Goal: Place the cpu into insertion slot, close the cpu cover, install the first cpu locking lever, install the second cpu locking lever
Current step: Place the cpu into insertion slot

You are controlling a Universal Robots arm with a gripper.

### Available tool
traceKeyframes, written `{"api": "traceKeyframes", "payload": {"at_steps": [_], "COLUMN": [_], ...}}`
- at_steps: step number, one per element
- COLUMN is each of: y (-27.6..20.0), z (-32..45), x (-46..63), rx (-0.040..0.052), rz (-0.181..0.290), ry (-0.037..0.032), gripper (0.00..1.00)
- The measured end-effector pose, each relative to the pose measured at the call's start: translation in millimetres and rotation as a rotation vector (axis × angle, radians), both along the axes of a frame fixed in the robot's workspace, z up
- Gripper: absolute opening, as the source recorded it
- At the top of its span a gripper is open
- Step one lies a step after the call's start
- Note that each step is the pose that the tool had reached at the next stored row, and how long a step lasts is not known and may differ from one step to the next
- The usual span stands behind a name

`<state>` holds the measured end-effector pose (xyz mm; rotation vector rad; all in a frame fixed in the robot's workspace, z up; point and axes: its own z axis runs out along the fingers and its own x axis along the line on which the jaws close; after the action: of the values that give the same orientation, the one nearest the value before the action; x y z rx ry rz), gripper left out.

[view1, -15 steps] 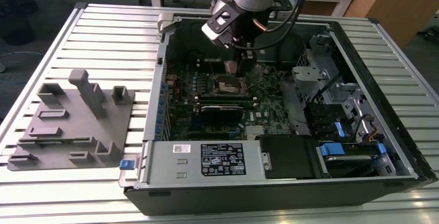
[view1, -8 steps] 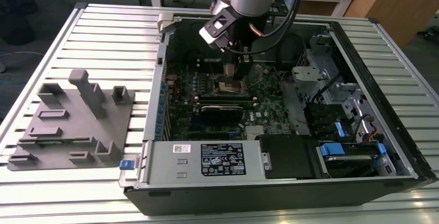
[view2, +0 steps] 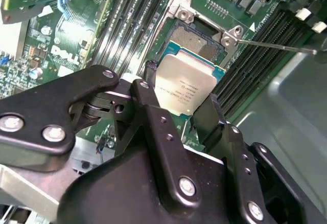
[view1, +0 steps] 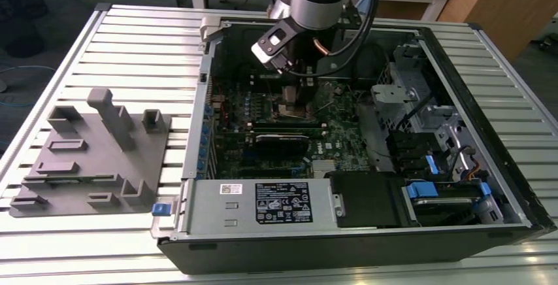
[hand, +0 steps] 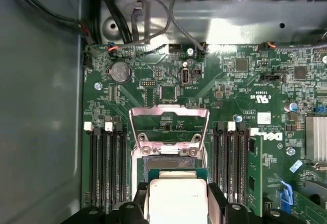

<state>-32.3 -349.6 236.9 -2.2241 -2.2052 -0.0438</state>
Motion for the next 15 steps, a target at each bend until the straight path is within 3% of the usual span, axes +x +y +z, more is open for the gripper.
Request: {"api": "traceKeyframes", "payload": {"at_steps": [4,7,13,15], "y": [0.0,0.0,-0.1,0.0], "z": [-7.3,-11.5,-16.9,-17.8], "x": [-2.6,-4.8,-8.6,-9.8], "rx": [-0.0001,-0.0001,0.0003,0.0018], "rz": [0.000,0.000,0.000,0.000], "ry": [-0.0019,-0.0072,-0.0353,-0.0373], "gripper": [0.54,0.54,0.54,0.54]}}
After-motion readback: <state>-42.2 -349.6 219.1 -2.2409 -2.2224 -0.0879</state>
